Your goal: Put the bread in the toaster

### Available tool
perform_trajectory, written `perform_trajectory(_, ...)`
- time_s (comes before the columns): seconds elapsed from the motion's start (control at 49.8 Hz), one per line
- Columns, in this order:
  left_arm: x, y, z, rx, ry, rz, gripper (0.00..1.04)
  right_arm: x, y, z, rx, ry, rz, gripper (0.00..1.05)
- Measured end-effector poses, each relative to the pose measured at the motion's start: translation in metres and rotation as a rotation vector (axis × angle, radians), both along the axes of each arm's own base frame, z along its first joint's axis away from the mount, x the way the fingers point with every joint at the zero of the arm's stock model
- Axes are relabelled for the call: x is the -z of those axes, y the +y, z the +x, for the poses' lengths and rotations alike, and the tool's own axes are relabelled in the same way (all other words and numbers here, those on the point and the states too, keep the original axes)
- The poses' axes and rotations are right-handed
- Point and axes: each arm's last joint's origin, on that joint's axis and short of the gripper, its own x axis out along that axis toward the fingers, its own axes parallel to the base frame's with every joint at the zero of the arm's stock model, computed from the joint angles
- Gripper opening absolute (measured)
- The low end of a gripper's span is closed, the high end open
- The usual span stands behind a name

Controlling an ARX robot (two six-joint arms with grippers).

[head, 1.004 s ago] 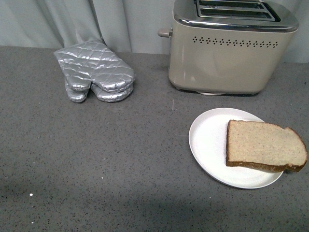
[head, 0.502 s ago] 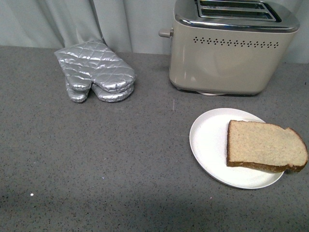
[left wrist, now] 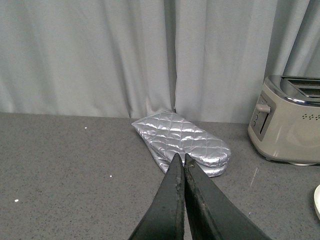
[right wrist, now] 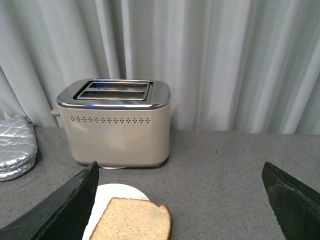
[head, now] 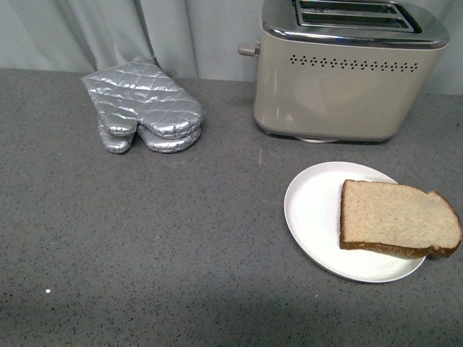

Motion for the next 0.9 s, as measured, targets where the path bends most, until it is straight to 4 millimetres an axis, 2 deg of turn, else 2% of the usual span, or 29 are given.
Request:
perform_trajectory(0.542, 0.003, 0.0, -0.017, 0.002, 0.007, -0.001, 0.05, 0.0, 0.0, 0.0, 0.0, 0.0, 0.0, 0.95)
perform_trajectory(0.643, 0.003, 0.0, -0.017, 0.002, 0.006, 0.0, 0.27, 0.0, 0.0, 0.0, 0.0, 0.0, 0.0, 0.95)
perform_trajectory(0.723, 0.003, 0.0, -0.017, 0.002, 0.006, 0.0, 0.45, 0.003, -0.003, 0.004, 0.051, 0.147, -0.079, 0.95)
perform_trajectory(0.844, 0.003, 0.0, -0.017, 0.002, 0.005, 0.0, 0.72, 0.003, -0.011, 0.027, 0.017, 0.277, -0.054, 0.95)
perform_trajectory(0.904, 0.003, 0.0, -0.017, 0.002, 0.005, 0.0, 0.86, 0.003, -0.017, 0.047, -0.01, 0.355, -0.02, 0.95)
